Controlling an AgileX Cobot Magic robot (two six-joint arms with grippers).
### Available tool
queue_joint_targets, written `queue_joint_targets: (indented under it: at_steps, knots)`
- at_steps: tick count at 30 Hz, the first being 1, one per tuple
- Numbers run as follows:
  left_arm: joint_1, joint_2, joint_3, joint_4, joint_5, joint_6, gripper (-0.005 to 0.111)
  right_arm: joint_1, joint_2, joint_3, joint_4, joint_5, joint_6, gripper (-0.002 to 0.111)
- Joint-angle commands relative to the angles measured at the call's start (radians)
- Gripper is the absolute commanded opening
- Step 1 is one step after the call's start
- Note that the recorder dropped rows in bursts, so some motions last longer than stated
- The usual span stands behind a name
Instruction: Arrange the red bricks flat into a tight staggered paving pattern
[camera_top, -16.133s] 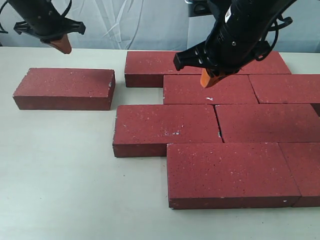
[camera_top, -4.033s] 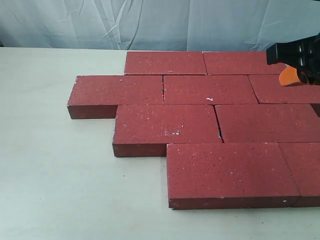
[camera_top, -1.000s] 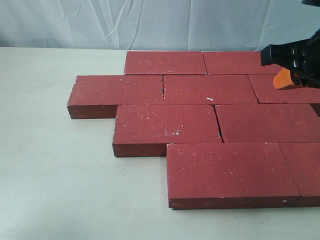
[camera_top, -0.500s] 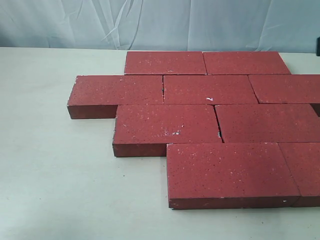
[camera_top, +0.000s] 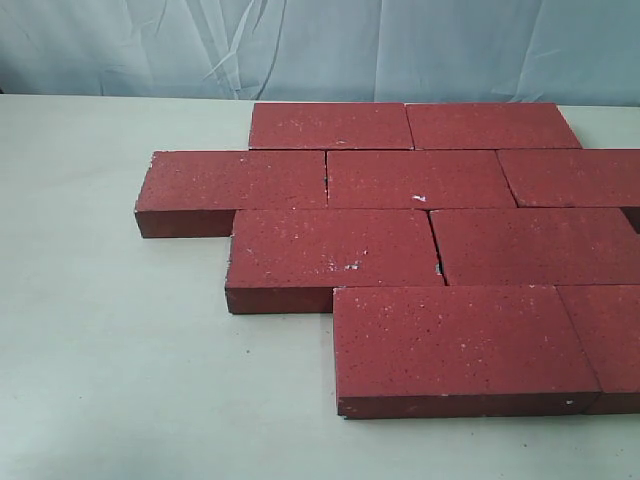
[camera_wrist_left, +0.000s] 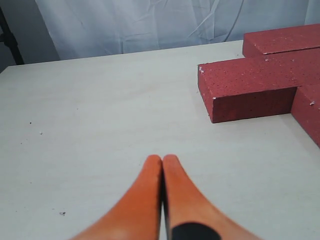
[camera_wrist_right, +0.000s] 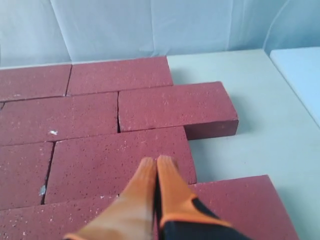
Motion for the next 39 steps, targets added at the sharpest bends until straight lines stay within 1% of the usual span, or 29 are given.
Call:
queue_joint_targets:
  at_steps: [1,7,15,20,28,39]
  knots:
    - [0.001,-0.005,0.004,0.005,-0.012,-0.001,0.0,-0.006,-0.074,0.004,-0.016,0.001,-0.005,-0.001]
    - [0.001,-0.005,0.004,0.005,-0.012,-0.001,0.0,-0.006,-0.11,0.074,-0.012,-0.02,-0.005,-0.001]
    - [0.001,-0.005,0.004,0.005,-0.012,-0.001,0.0,-0.006,-0.29,0.215,-0.012,-0.088,-0.005,-0.001]
    - [0.001,-0.005,0.004,0.005,-0.012,-0.001,0.0,-0.044,-0.431,0.286,0.002,-0.185,-0.005,-0.001]
    - [0.001,-0.005,0.004,0.005,-0.012,-0.001,0.0,-0.063,-0.431,0.356,0.002,-0.24,-0.005,-0.001]
    - [0.001,-0.005,0.004,0.005,-0.012,-0.001,0.0,-0.063,-0.431,0.434,-0.041,-0.237,-0.005,-0.001]
